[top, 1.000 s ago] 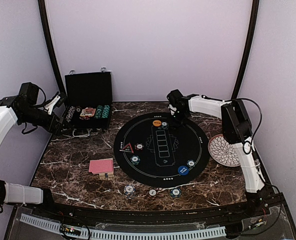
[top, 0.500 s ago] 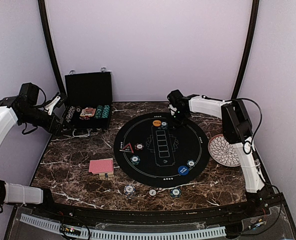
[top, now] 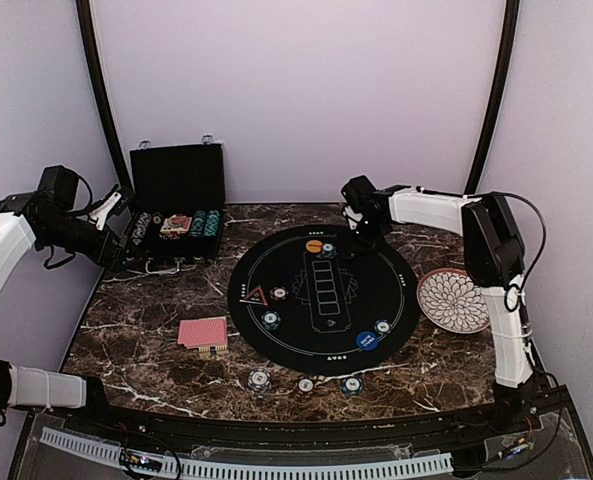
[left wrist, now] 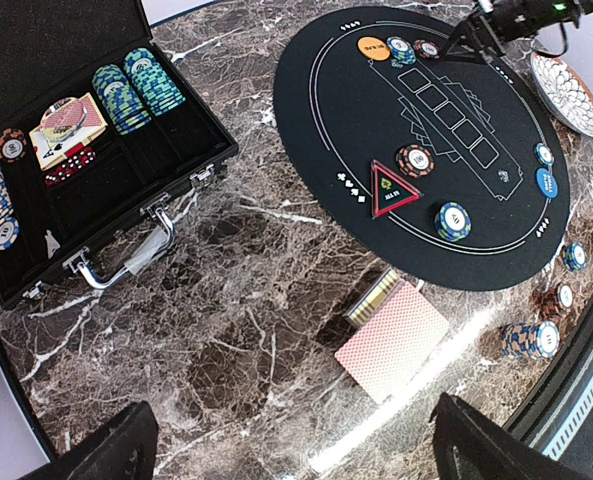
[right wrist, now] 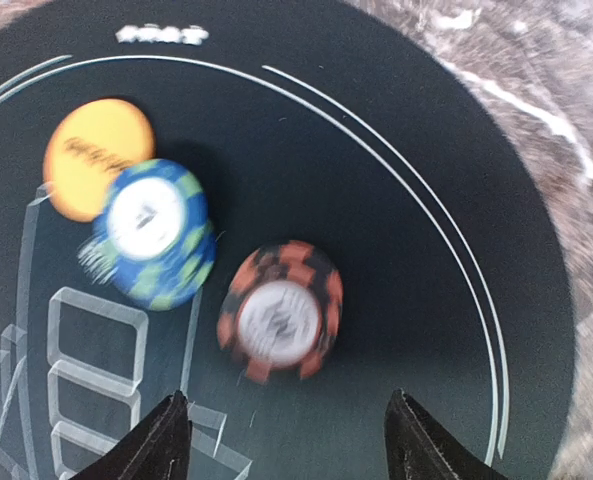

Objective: Distribute texas hold em gaming equipment

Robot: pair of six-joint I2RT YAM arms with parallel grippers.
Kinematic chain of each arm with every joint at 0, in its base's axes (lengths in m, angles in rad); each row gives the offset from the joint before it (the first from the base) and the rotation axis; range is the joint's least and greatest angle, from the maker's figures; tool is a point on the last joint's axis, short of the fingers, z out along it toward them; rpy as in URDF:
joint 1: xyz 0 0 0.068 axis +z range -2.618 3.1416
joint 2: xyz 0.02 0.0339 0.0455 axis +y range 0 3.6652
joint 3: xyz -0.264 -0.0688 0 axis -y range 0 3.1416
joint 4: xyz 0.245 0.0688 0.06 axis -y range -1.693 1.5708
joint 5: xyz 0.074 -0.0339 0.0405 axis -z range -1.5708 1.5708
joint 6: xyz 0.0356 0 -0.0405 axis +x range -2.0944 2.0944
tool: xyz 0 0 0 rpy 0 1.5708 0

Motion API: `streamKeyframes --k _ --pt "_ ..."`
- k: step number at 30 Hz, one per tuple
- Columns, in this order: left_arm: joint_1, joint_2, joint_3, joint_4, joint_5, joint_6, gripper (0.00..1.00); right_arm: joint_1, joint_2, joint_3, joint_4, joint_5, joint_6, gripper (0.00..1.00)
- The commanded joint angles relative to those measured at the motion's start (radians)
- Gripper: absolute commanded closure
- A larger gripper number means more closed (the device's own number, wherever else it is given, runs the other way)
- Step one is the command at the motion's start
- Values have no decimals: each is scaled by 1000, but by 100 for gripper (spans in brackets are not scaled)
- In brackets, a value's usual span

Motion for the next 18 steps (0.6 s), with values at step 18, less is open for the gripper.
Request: streamKeyframes --k 18 --pt "-5 -35 -20 -8 4 16 1 590 -545 -466 -129 -55 -7 11"
